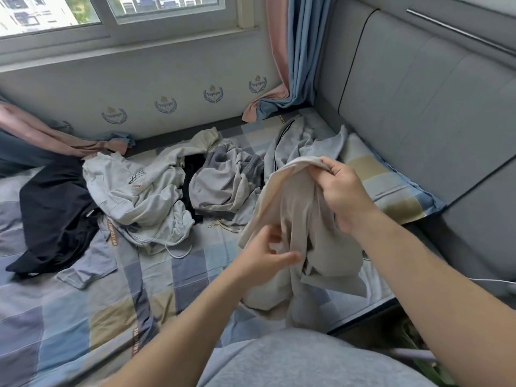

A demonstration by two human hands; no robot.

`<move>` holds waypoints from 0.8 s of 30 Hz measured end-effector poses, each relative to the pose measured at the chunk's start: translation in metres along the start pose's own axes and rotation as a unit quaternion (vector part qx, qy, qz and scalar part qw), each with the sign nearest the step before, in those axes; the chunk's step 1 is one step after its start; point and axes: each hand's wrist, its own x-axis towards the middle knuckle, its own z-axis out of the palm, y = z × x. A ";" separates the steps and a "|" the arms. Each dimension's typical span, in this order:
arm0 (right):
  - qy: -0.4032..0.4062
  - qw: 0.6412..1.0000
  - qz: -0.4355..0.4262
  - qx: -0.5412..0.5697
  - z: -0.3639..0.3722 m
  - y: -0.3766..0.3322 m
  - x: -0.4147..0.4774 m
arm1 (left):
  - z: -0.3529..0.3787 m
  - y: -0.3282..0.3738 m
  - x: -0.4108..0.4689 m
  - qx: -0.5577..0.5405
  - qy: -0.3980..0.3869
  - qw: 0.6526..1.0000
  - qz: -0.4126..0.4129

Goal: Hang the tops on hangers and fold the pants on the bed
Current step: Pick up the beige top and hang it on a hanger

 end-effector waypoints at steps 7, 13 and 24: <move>0.036 0.967 0.088 0.236 -0.009 -0.040 0.010 | 0.036 -0.008 0.023 0.134 -0.046 0.990 -0.005; 0.063 0.951 0.108 0.282 -0.023 -0.050 0.008 | 0.041 -0.017 0.027 0.098 -0.041 0.994 0.001; 0.050 0.959 0.120 0.253 -0.035 -0.044 0.006 | 0.031 -0.022 0.036 0.076 0.100 0.992 0.025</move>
